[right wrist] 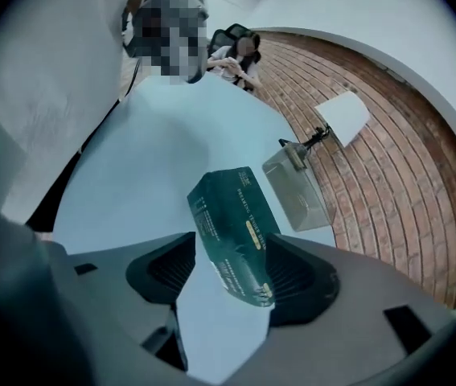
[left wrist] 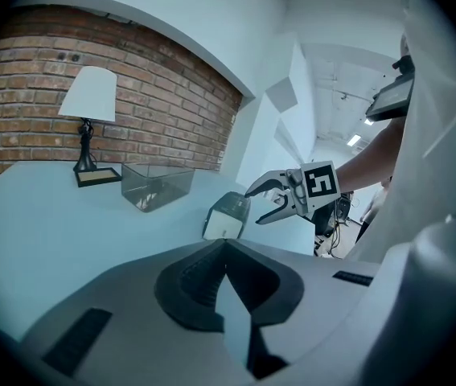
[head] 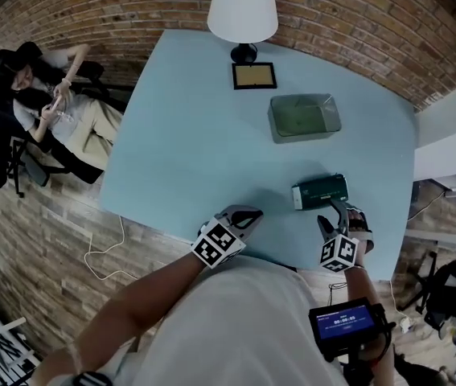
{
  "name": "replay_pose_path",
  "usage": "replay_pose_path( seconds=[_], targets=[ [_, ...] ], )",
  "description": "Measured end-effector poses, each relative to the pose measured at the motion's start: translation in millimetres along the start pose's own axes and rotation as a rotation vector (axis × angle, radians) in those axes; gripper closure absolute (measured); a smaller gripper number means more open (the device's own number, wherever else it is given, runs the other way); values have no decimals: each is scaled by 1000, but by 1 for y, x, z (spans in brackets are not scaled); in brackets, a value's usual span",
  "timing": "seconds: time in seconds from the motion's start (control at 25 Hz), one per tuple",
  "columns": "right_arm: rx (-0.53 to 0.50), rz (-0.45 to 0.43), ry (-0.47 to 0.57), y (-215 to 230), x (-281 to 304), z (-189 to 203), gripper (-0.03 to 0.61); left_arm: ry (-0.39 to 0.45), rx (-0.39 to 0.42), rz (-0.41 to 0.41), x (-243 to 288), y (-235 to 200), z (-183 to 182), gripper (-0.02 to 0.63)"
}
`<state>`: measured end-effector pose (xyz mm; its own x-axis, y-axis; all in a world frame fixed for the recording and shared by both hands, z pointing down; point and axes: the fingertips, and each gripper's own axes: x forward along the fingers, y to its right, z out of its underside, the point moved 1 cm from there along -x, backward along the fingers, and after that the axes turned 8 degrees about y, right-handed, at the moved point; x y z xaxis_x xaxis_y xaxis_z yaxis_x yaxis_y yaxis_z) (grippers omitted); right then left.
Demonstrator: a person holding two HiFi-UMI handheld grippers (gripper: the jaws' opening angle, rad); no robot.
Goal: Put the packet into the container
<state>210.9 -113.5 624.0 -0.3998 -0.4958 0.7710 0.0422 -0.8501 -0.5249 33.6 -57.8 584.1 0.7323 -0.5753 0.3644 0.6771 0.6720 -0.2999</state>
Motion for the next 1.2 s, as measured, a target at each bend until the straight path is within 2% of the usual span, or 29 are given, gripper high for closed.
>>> replay_pose_path(
  seconds=[0.2,0.48,0.68,1.2],
  targets=[
    [-200,-42,-10,5,12,6,287,5,-37,-36,2,-2,-1,603],
    [-376,-55,-20,3,36,5,261,4,-58,-56,9,-5,-1,604],
    [-385,-15,-13,5,41,5,262,8,-66,-70,9,-6,-7,604],
    [-339,-17,-23,9,39,0,293,0,-62,-81,7,-8,0,604]
  ],
)
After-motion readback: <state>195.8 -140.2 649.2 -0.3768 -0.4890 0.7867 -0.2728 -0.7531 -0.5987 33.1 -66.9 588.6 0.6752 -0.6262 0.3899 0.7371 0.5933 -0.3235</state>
